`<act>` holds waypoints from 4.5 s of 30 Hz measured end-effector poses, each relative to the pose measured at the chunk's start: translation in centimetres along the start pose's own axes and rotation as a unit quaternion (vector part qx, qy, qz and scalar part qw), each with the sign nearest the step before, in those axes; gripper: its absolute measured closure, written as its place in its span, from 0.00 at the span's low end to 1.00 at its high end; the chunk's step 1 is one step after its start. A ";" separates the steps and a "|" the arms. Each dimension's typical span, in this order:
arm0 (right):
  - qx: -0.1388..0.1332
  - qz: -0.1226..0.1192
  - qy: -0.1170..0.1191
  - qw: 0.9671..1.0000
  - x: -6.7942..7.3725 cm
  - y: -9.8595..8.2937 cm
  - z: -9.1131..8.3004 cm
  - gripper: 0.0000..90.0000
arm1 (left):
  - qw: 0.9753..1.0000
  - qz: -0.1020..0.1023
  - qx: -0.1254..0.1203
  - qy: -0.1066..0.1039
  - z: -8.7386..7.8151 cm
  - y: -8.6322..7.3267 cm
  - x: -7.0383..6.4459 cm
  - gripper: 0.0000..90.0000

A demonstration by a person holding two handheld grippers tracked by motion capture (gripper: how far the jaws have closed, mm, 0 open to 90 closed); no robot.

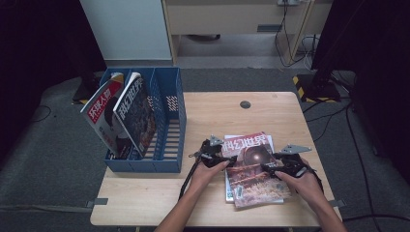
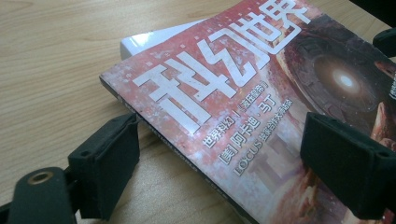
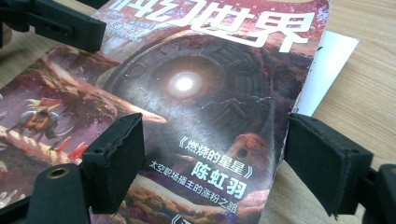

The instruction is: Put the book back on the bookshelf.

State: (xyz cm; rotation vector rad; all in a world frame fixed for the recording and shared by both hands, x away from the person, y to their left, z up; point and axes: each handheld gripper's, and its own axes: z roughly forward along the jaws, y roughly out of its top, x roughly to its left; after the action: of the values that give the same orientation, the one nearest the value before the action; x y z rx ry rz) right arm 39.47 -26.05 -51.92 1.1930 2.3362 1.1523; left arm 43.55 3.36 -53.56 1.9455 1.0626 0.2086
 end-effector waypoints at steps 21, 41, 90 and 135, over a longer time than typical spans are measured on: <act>0.002 0.000 0.006 1.000 0.3 0.0 0.0 0.32 | 0.998 -0.042 -0.049 -0.008 -2.1 1.3 0.4 0.36; -0.001 -0.003 0.016 1.000 1.2 0.2 0.4 0.35 | 0.998 -0.016 -0.015 -0.051 -2.0 2.5 -1.7 0.47; 0.004 0.009 0.036 0.999 2.0 0.5 0.7 0.09 | 0.995 0.047 -0.070 -0.056 -4.9 5.4 -4.9 0.87; -0.048 0.005 0.074 0.996 0.4 1.6 -2.2 0.71 | 0.987 0.109 -0.078 -0.088 -7.5 7.6 -5.4 0.92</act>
State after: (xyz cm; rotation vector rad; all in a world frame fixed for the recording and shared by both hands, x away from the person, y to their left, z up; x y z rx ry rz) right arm 38.89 -26.34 -49.26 1.1231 2.3522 1.3823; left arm 40.94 2.18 -41.94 1.8983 0.6984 0.2283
